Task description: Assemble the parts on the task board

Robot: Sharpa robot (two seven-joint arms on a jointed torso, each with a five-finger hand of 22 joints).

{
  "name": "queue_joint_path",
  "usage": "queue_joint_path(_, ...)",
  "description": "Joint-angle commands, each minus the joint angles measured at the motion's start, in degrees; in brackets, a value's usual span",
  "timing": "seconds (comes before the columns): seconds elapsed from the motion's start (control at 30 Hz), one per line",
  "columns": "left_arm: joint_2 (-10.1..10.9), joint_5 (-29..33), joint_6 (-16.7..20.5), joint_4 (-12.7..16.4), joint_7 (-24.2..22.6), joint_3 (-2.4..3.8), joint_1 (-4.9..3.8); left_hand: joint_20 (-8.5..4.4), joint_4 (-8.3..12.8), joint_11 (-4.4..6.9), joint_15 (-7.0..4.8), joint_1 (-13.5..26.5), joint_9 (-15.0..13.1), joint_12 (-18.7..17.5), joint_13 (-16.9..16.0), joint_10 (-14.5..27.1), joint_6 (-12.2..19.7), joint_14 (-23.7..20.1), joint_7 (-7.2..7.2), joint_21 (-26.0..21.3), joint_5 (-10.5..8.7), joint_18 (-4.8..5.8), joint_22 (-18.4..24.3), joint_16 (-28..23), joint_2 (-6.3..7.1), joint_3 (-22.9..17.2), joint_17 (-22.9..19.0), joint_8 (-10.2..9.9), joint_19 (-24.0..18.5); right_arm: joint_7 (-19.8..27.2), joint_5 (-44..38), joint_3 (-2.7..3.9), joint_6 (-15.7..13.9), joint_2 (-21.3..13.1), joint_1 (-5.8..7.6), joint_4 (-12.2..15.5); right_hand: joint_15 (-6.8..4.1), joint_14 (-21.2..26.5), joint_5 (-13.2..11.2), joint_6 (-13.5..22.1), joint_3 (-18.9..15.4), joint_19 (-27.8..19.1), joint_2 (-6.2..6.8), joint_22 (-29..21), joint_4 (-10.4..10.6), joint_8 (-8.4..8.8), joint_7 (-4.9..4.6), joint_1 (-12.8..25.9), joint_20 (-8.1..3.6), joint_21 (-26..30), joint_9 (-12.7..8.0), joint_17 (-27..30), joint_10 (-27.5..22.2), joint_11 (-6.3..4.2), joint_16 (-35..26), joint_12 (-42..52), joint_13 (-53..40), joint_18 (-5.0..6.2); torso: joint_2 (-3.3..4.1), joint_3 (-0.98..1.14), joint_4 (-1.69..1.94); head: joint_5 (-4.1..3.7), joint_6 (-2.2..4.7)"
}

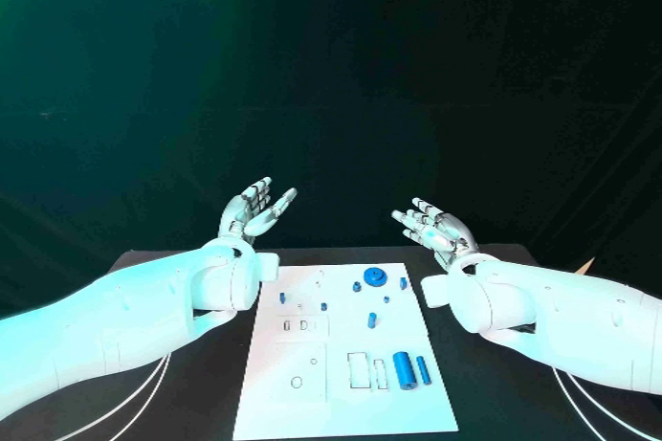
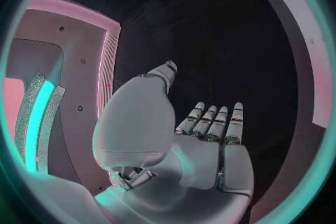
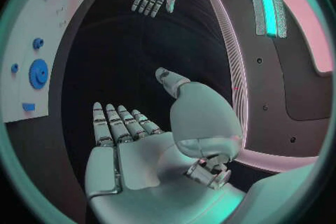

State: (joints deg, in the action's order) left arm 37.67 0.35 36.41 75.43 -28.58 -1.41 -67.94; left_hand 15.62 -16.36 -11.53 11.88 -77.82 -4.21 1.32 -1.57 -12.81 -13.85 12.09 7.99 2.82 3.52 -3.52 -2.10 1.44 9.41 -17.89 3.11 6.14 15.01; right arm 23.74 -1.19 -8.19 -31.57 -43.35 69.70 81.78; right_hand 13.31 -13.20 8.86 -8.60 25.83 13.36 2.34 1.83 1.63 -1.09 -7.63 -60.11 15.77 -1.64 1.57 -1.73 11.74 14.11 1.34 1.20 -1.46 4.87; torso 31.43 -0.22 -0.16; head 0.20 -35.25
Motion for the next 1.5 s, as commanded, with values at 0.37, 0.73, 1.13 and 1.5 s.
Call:
queue_joint_path(0.37, 3.34, -0.06, -6.52, 2.31, -0.02, -0.01, -0.34, 0.90, 0.49, -3.19, 1.29, -4.23, -2.83, 4.38, -1.90, -21.39, -11.03, 22.86, 8.52, 7.23, -0.10, -4.04, -3.17, 6.81, -1.83, -1.54, 4.96, 4.61, 16.94, -3.21, -19.32, -2.30, 10.60, -1.02, 3.84, -4.27, -1.01, -30.72, 0.57, -23.89, 2.91, 24.70, 1.58, 3.47, -5.82, -7.13, -8.29, -12.50, 0.77, -7.69, 4.70, -4.56, 29.38, -0.25, 7.95, 4.48, -2.05, 3.39, 1.16, -0.33, 0.38, -0.25, -1.42)
queue_joint_path(0.73, 6.90, -0.91, -7.13, 7.24, 0.59, 0.14, -0.97, 0.89, 2.67, -1.37, -0.89, -5.22, -5.50, 5.85, -2.28, -36.89, -23.90, 34.28, 7.59, 12.70, -0.19, -6.14, -4.81, 10.50, -1.34, -2.75, 7.50, 8.91, 26.29, -5.48, -36.31, -2.13, 8.20, -1.70, 5.72, -4.36, -4.32, -42.46, 0.39, -38.56, 4.41, 34.41, 3.82, 3.95, -6.10, -10.59, -6.33, -14.20, -0.32, -11.31, 6.88, -5.77, 43.36, -2.90, 10.60, 3.76, -2.23, 5.69, 2.95, -0.53, 1.01, -1.02, -1.38)
queue_joint_path(1.13, 11.78, -3.02, -10.37, 15.41, 1.96, 0.64, -1.40, -0.31, 4.60, -0.13, -2.68, -5.35, -6.00, 4.66, -2.36, -41.30, -28.91, 40.11, 6.65, 17.89, -0.19, -6.99, -6.84, 13.10, -0.39, -4.61, 10.63, 9.98, 31.94, -16.94, -64.54, -1.74, 10.88, -1.48, 7.56, -3.70, -11.09, -63.86, -0.49, -45.25, 2.20, 49.86, 7.10, 10.52, -5.59, -12.12, -2.91, -14.58, -7.67, -24.17, 8.34, -15.48, 52.96, -7.21, 21.14, 2.90, -3.01, 5.62, 5.79, -1.07, 2.74, -2.26, -1.66)
queue_joint_path(1.5, 14.86, -3.82, -12.10, 21.34, 2.50, 0.98, -1.41, -0.73, 5.14, -0.02, -2.85, -5.30, -5.92, 4.19, -2.35, -41.75, -29.14, 40.30, 6.54, 19.42, -0.19, -6.95, -7.57, 13.28, -0.12, -4.98, 11.32, 9.87, 32.98, -23.33, -80.74, -1.57, 13.86, 0.04, 7.84, -3.71, -12.39, -73.29, -0.26, -46.79, 3.86, 59.65, 10.15, 37.47, -3.51, -11.09, -1.84, -13.06, -10.05, -51.19, 11.60, -49.44, 53.30, -8.24, 57.41, 2.56, -5.34, 3.06, 8.46, -1.68, 4.18, -3.55, -1.50)
